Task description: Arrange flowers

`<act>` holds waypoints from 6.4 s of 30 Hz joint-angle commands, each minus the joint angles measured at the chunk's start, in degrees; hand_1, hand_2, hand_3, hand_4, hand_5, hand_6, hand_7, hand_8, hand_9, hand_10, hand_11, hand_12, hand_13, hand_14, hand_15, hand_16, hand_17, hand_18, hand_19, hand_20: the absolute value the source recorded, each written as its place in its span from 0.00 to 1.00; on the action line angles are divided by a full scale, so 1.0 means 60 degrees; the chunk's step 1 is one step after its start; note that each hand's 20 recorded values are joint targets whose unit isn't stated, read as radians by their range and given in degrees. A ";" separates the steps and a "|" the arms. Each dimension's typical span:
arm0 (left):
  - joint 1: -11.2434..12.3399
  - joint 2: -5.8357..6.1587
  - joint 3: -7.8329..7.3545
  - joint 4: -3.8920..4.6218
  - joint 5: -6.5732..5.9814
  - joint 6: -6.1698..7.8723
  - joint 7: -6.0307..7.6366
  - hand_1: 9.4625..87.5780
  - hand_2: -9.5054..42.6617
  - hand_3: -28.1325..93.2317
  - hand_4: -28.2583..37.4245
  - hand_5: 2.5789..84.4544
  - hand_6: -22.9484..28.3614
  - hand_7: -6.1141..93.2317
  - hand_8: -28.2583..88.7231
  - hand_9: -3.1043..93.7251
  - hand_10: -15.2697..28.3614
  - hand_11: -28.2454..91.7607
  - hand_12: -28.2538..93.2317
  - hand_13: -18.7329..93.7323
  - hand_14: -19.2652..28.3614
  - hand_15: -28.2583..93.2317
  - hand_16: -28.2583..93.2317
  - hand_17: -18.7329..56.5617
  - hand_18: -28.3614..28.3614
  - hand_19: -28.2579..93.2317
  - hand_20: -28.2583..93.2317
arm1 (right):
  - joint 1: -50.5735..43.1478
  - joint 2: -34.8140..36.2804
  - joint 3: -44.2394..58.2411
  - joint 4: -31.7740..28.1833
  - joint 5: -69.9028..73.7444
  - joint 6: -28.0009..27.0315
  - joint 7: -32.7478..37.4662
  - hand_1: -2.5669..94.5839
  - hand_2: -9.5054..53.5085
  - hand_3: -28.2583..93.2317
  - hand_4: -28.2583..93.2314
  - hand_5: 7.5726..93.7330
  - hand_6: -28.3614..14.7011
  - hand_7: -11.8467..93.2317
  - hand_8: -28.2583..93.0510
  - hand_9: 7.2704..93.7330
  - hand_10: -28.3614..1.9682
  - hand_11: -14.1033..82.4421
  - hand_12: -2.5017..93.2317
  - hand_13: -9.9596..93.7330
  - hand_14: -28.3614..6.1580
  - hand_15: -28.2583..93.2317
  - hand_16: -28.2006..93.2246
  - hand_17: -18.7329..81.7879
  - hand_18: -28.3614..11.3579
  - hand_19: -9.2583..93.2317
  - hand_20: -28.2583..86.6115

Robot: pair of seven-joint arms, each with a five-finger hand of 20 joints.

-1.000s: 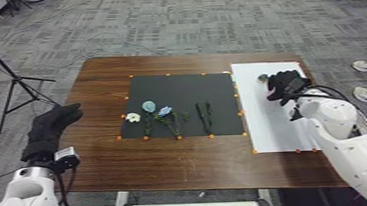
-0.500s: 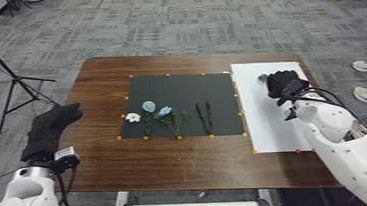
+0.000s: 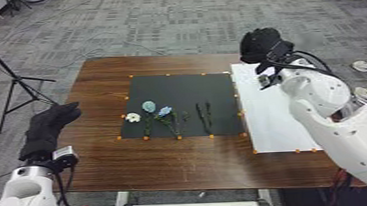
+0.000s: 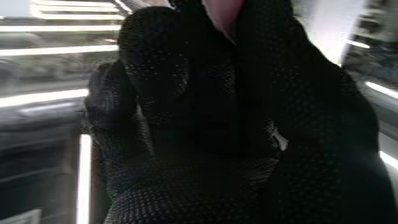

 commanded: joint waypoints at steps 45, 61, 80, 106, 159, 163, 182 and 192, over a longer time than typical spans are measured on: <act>-0.0339 -0.0016 0.0169 0.0142 0.0121 -0.0345 -0.0247 0.21 0.62 0.78 0.00 0.67 0.49 0.23 0.17 0.61 0.69 0.41 0.32 0.54 0.77 0.41 0.21 0.36 0.68 0.28 0.37 | 0.0062 -0.4219 -0.1829 0.2578 -0.2753 -0.1444 -0.0947 0.60 0.00 0.76 0.02 0.84 0.78 0.33 0.23 0.94 0.68 0.21 0.32 0.80 0.55 0.70 0.52 0.54 0.16 0.85 0.73; -0.0312 -0.0011 0.0119 0.0146 0.0145 -0.0512 -0.0303 0.23 0.51 0.79 0.01 0.66 0.50 0.23 0.17 0.61 0.69 0.41 0.32 0.54 0.77 0.41 0.21 0.35 0.68 0.28 0.37 | -0.0002 -0.4100 -0.1832 0.2453 -0.2546 -0.1810 -0.0605 0.58 0.00 0.76 0.04 0.82 0.76 0.33 0.23 0.92 0.67 0.23 0.31 0.79 0.53 0.70 0.52 0.53 0.16 0.85 0.73; -0.0362 0.0070 0.0079 0.0201 0.0192 -0.0869 -0.0374 0.22 0.39 0.80 0.07 0.65 0.50 0.23 0.17 0.60 0.69 0.41 0.33 0.53 0.78 0.41 0.22 0.35 0.68 0.27 0.37 | 0.0095 -0.3758 -0.1711 0.1956 -0.2278 -0.2658 -0.0614 0.45 0.00 0.80 0.05 0.71 0.71 0.31 0.21 0.81 0.59 0.32 0.21 0.74 0.50 0.72 0.51 0.51 0.15 0.84 0.73; -0.0147 -0.0054 -0.0055 0.0076 0.0204 -0.0765 -0.0239 0.24 0.37 0.79 0.09 0.65 0.50 0.23 0.17 0.59 0.69 0.41 0.33 0.53 0.78 0.41 0.22 0.34 0.68 0.27 0.37 | 0.0630 -0.1621 -0.0349 0.0106 -0.0975 -0.2302 -0.0360 0.36 0.00 0.81 0.07 0.59 0.66 0.29 0.14 0.67 0.53 0.29 0.21 0.71 0.45 0.65 0.48 0.48 0.16 0.77 0.70; 0.0138 -0.0216 -0.0129 -0.0077 0.0191 -0.0642 -0.0370 0.24 0.38 0.79 0.09 0.65 0.50 0.23 0.17 0.59 0.69 0.41 0.33 0.53 0.78 0.42 0.22 0.34 0.69 0.27 0.37 | -0.1443 -0.0449 0.2349 0.3152 -0.2681 -0.0897 0.0266 0.62 0.00 0.76 0.02 0.72 0.70 0.36 0.22 0.83 0.60 0.25 0.29 0.76 0.55 0.65 0.52 0.52 0.21 0.80 0.69; 0.0153 -0.0186 -0.0157 -0.0088 0.0188 -0.0650 -0.0381 0.24 0.39 0.79 0.09 0.65 0.50 0.23 0.17 0.59 0.69 0.41 0.33 0.53 0.78 0.42 0.22 0.34 0.69 0.27 0.37 | -0.1254 -0.0126 0.2121 0.2428 -0.1992 -0.0384 0.0432 0.63 0.02 0.75 0.02 0.79 0.72 0.37 0.23 0.89 0.60 0.24 0.32 0.78 0.55 0.65 0.51 0.53 0.20 0.81 0.70; -0.0140 -0.0060 -0.0105 0.0002 0.0224 -0.0663 -0.0320 0.24 0.39 0.79 0.08 0.65 0.50 0.23 0.17 0.60 0.69 0.41 0.33 0.53 0.78 0.42 0.22 0.34 0.69 0.28 0.37 | 0.0976 -0.0986 -0.1601 0.0857 -0.0893 -0.0392 -0.0741 0.62 0.00 0.76 0.02 0.82 0.74 0.35 0.23 0.91 0.63 0.23 0.34 0.76 0.54 0.65 0.54 0.52 0.20 0.80 0.71; -0.0169 -0.0096 -0.0025 0.0058 0.0180 -0.0649 -0.0266 0.24 0.39 0.79 0.08 0.65 0.50 0.23 0.17 0.60 0.69 0.42 0.33 0.53 0.78 0.42 0.22 0.34 0.69 0.28 0.37 | 0.0876 -0.2242 -0.1918 0.1877 -0.1475 -0.0354 -0.1348 0.62 0.00 0.76 0.02 0.82 0.75 0.35 0.23 0.91 0.63 0.22 0.34 0.76 0.54 0.65 0.54 0.51 0.20 0.80 0.71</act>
